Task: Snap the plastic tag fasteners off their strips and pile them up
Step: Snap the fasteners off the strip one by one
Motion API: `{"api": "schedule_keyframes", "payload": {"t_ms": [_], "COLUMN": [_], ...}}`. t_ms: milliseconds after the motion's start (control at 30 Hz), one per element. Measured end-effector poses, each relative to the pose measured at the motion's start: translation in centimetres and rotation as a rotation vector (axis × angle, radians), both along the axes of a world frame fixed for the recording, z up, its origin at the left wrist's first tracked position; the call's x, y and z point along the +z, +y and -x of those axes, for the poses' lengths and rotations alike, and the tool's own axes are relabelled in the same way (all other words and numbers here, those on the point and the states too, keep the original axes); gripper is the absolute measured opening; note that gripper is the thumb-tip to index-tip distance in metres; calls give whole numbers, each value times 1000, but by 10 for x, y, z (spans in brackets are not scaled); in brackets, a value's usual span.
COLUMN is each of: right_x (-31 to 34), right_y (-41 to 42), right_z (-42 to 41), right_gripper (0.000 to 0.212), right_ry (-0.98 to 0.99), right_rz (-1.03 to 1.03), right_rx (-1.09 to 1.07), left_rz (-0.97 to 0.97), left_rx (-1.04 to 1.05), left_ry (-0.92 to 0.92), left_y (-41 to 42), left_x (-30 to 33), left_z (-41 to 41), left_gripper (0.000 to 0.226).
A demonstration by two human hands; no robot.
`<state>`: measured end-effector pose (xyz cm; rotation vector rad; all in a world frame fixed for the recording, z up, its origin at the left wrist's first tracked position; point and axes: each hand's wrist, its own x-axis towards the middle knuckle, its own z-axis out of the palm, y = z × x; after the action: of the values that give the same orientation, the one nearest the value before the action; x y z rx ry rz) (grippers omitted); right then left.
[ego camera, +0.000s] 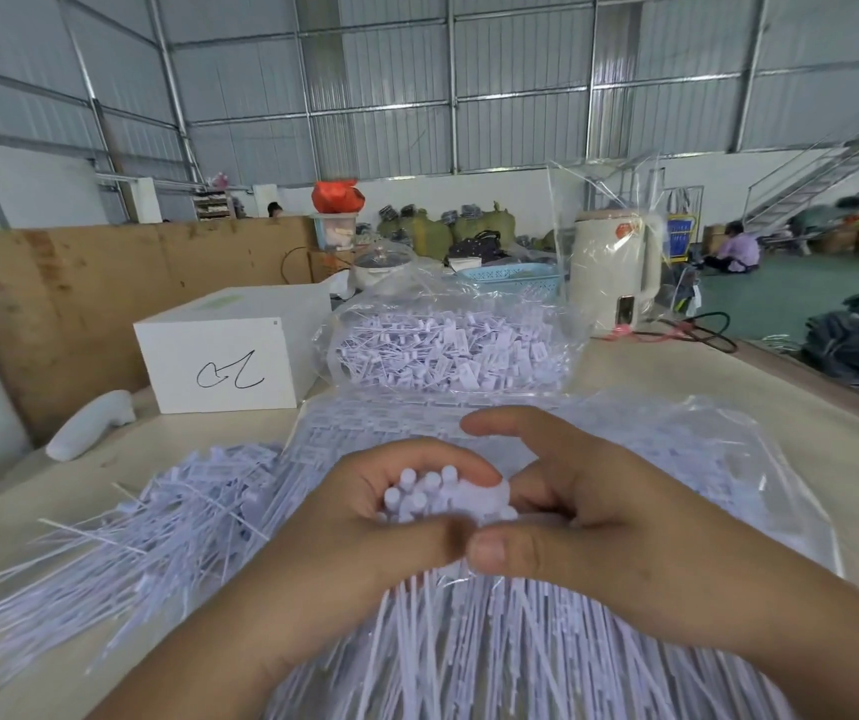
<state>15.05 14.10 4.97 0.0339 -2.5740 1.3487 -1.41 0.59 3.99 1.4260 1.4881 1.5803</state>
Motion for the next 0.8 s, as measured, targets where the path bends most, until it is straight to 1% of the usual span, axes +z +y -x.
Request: {"api": "schedule_keyframes", "payload": {"t_ms": [33, 100, 133, 167, 200, 267, 333, 400, 467, 500, 533, 633, 733, 800], "right_x": [15, 1, -2, -1, 0, -7, -9, -9, -5, -3, -1, 1, -1, -3], "right_y": [-14, -10, -6, -4, -1, -7, -5, -3, 5, 9, 14, 21, 15, 10], "right_z": [7, 20, 22, 23, 22, 25, 29, 29, 25, 23, 20, 17, 22, 26], "right_gripper": [68, 72, 74, 73, 70, 63, 56, 47, 37, 36, 39, 48, 45, 48], "right_ry": [-33, 8, 34, 15, 4, -12, 2, -8, -20, -30, -48, -64, 28, 99], "right_rz": [47, -7, 26, 105, 119, 45, -7, -12, -91, -127, -146, -106, -100, -92], "right_rx": [-42, -105, -119, -126, -142, -91, -91, -95, -130, -136, -138, -181, -281, -349], "left_rz": [-4, 0, 13, 38, 73, 145, 192, 182, 129, 104, 85, 24, -81, -146], "left_rx": [-27, -91, -122, -151, -182, -246, -276, -241, -191, -162, -122, -4, 114, 207], "left_ry": [12, 55, 78, 100, 119, 137, 149, 163, 132, 104, 85, 31, -58, -86], "left_y": [0, -1, -1, -2, -3, -6, -7, -5, -5, -5, -5, -2, 6, 9], "left_x": [1, 2, 2, 2, 3, 4, 4, 4, 4, 4, 4, 1, -5, -7], "left_z": [-1, -2, -2, -1, 1, 5, 8, 10, 9, 10, 10, 6, -4, -9], "left_gripper": [29, 25, 26, 29, 31, 32, 33, 30, 26, 24, 23, 24, 22, 21]}}
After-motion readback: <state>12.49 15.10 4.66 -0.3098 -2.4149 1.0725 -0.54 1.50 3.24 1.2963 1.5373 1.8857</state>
